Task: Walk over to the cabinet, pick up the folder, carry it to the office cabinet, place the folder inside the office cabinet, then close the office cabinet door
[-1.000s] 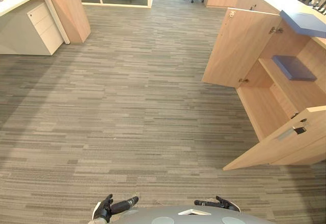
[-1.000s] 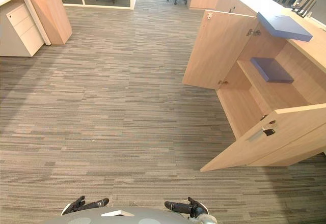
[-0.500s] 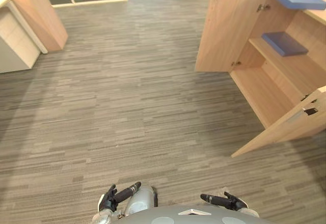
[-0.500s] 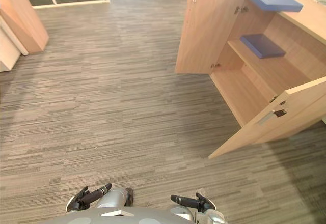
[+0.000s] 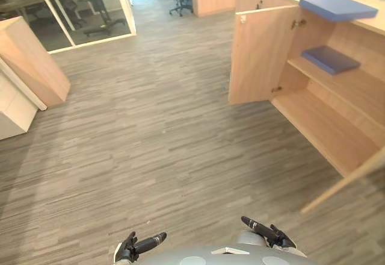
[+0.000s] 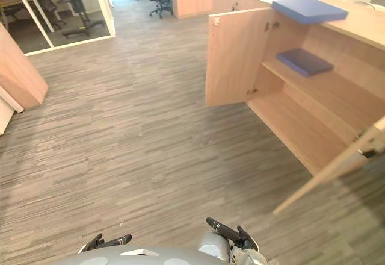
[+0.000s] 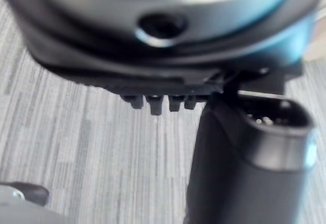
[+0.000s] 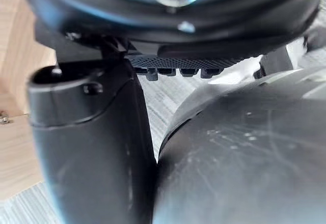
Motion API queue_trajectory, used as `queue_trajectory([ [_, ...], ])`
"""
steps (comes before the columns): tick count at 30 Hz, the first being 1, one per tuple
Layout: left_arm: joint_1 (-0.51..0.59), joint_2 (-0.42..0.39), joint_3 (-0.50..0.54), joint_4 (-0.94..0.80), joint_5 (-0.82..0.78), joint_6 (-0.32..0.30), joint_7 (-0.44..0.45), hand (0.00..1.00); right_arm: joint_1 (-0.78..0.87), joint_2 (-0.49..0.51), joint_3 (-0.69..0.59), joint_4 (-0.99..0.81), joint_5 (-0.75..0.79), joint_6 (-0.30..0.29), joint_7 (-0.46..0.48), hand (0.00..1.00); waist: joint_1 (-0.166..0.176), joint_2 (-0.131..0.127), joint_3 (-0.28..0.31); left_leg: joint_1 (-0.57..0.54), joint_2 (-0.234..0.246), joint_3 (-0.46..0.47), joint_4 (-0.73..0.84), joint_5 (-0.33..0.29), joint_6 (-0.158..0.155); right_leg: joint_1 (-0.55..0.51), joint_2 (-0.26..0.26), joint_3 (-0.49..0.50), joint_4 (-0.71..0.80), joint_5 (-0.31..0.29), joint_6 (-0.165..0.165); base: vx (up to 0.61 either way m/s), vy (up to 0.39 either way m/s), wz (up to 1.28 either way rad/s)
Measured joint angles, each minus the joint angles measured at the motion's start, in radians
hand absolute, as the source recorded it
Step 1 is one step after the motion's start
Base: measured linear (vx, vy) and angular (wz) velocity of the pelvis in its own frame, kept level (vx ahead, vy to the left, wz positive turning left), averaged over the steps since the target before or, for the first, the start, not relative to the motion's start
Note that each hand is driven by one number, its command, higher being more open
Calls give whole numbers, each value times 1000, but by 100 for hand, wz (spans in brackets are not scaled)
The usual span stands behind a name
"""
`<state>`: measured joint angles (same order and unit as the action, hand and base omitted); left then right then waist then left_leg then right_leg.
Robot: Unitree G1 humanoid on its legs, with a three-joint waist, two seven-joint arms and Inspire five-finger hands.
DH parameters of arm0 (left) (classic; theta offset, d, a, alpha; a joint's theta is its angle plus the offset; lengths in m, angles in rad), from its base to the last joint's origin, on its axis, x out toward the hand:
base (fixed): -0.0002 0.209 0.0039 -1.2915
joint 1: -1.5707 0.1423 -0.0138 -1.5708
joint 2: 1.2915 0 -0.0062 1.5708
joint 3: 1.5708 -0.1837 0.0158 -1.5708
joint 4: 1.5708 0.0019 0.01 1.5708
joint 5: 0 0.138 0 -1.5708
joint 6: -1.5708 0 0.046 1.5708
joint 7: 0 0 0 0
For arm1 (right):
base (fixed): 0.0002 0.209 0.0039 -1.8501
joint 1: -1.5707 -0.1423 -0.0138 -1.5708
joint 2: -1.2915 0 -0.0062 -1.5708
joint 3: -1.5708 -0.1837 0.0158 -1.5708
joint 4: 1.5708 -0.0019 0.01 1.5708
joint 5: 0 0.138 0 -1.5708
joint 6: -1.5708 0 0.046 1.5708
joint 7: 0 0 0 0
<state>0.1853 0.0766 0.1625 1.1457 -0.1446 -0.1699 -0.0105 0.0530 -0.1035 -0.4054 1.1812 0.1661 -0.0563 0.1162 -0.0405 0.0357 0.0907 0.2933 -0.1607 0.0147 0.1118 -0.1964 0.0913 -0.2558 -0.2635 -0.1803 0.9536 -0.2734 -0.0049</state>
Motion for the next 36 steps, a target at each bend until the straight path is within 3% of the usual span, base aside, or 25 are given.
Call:
queue_trajectory([
  [2,-1,1,1,-8,1,0,-4,100,-12,14,-8,-11,7,0,-12,100,0,-3,12,26,35,-5,-18,-3,0,-29,43,-66,-198,16,19,193,-106,23],
  [4,0,4,10,-36,2,-2,-6,100,-15,28,-1,-25,7,-1,-19,100,5,-15,31,71,53,-4,-64,-26,-9,-44,73,-117,-426,97,42,277,-177,16],
  [5,-10,1,33,-43,8,-2,0,100,-22,23,33,-26,8,1,-22,100,13,-46,54,110,62,-1,-83,-65,-28,-43,97,-130,-492,243,-28,292,-192,-9],
  [6,-18,-10,46,-34,11,1,3,100,-28,12,43,-26,6,2,-24,100,19,-24,57,114,78,8,-81,-70,-33,-42,113,-147,-496,245,-24,332,-250,-44],
  [7,-26,-18,70,-33,35,1,2,100,-50,6,71,-28,4,3,-30,100,33,-18,55,95,97,40,-61,-68,-36,-52,116,-204,-505,219,-18,182,-178,-60],
  [8,-30,-21,77,-36,40,0,2,100,-56,4,83,-28,4,3,-30,100,37,-21,58,92,100,57,-55,-68,-36,-52,97,-249,-495,190,-28,222,-200,-73],
  [9,-34,-22,88,-39,40,0,2,100,-70,9,86,-28,4,3,-33,100,38,-24,60,93,104,91,-47,-68,-36,-39,44,-365,-446,145,-43,237,-175,-71],
  [10,-35,-22,96,-36,40,1,2,100,-74,25,88,-28,4,5,-36,100,43,-31,56,103,115,111,-44,-68,-36,-35,43,-389,-428,121,-78,254,-172,-59],
  [14,-67,-34,89,-18,83,6,-18,100,-69,40,78,-13,2,3,-38,100,35,-10,29,108,195,107,22,-62,-45,36,163,-405,-507,87,-86,393,-223,-22],
  [15,-70,-35,84,-17,83,9,-23,100,-69,41,76,1,2,3,-38,100,31,-9,16,86,216,92,77,-60,-51,62,191,-411,-550,89,-84,321,-128,-1],
  [17,-71,-38,83,-19,75,13,-31,100,-60,45,70,10,2,5,-37,100,21,-6,-7,16,255,74,264,-42,-101,131,247,-412,-644,99,-72,275,-99,0],
  [18,-79,-43,91,-21,72,20,-30,100,-54,46,80,4,3,7,-37,100,14,-1,-14,-74,280,59,482,7,-188,179,281,-402,-705,112,-81,244,-96,-25],
  [19,-80,-50,93,-27,66,21,-29,100,-53,39,107,-1,3,6,-36,100,15,8,-12,-175,308,41,712,92,-256,227,315,-376,-755,123,-90,242,-98,-29],
  [20,-80,-52,93,-28,66,21,-29,100,-53,38,110,-2,3,6,-35,100,16,9,-12,-187,313,42,738,95,-262,231,320,-372,-759,124,-91,238,-72,-74],
  [21,-80,-59,104,-44,44,21,-22,100,-63,26,140,2,5,6,-37,100,23,22,-2,-291,361,67,962,77,-243,302,359,-319,-801,124,-104,210,-22,-99],
  [22,-80,-64,105,-56,24,21,-15,100,-64,26,140,16,6,6,-38,100,39,15,0,-331,381,110,1003,36,-215,345,363,-273,-815,128,-103,187,4,-116],
  [25,-82,-64,86,-84,15,11,-4,100,-71,29,140,26,6,8,-38,100,61,9,3,-450,377,116,876,-69,-144,411,359,-142,-861,137,-88,158,84,-121],
  [27,-85,-63,83,-93,6,2,-1,100,-78,31,140,33,7,8,-40,100,73,3,6,-494,339,31,663,-101,-139,421,344,-64,-875,140,-75,157,172,-121],
  [28,-85,-63,83,-93,2,0,0,100,-78,33,140,32,7,8,-40,100,75,0,7,-497,323,-12,578,-100,-140,422,335,-41,-877,138,-67,203,286,-132],
  [29,-89,-65,85,-95,-6,-1,4,100,-76,34,148,32,7,8,-41,100,78,-6,14,-497,294,-123,385,-80,-144,435,314,16,-889,125,-51,215,308,-97],
  [30,-90,-67,89,-95,-6,-1,6,100,-75,34,158,32,7,9,-42,100,79,-9,16,-497,287,-163,328,-66,-148,438,302,33,-888,120,-41,346,461,-110],
  [31,-93,-65,95,-95,-5,-1,8,100,-70,32,191,31,7,9,-46,100,80,-17,17,-493,264,-237,246,-6,-167,450,269,74,-884,105,-8,278,347,-80],
  [33,-93,-73,99,-93,-3,-1,14,100,-68,27,222,29,5,9,-45,100,86,-8,6,-472,230,-256,230,84,-207,450,236,122,-880,90,33,283,334,-72],
  [35,-101,-70,128,-89,-5,-3,17,100,-77,36,224,30,5,9,-39,100,89,-38,7,-483,189,-194,291,50,-183,448,179,163,-873,94,53,316,362,-63],
  [36,-102,-69,143,-87,-5,-1,23,100,-79,41,230,31,4,9,-35,100,95,-40,5,-485,172,-153,333,14,-161,448,150,189,-871,101,64,372,470,-68],
])
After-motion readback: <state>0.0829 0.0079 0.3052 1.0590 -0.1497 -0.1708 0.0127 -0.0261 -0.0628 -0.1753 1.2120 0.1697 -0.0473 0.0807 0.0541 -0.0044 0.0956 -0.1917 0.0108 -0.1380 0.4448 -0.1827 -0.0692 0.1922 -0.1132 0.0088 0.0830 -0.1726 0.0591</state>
